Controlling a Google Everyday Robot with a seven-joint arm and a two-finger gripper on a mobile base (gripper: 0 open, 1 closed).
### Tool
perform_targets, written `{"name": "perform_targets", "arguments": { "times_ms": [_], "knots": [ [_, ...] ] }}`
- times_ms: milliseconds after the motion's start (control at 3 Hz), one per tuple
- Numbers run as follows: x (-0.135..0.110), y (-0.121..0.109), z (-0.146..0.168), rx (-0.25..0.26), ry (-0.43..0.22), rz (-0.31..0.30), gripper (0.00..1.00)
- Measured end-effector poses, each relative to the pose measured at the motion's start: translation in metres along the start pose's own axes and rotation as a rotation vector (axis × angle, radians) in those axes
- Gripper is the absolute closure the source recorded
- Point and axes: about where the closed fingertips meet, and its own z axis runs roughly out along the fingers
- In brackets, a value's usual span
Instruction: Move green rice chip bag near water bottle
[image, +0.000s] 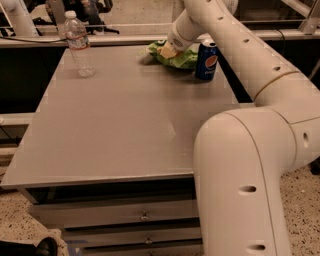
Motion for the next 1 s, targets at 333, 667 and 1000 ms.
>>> {"name": "perform_targets", "arguments": {
  "times_ms": [333, 667, 1000],
  "knots": [
    [-0.028, -0.003, -0.015, -0.001, -0.091, -0.009, 1.00],
    [-0.055, -0.003, -0.026, -0.003, -0.169, -0.023, 1.00],
    [-0.083, 0.009, -0.029, -0.019, -0.219, -0.061, 1.00]
  ]
}}
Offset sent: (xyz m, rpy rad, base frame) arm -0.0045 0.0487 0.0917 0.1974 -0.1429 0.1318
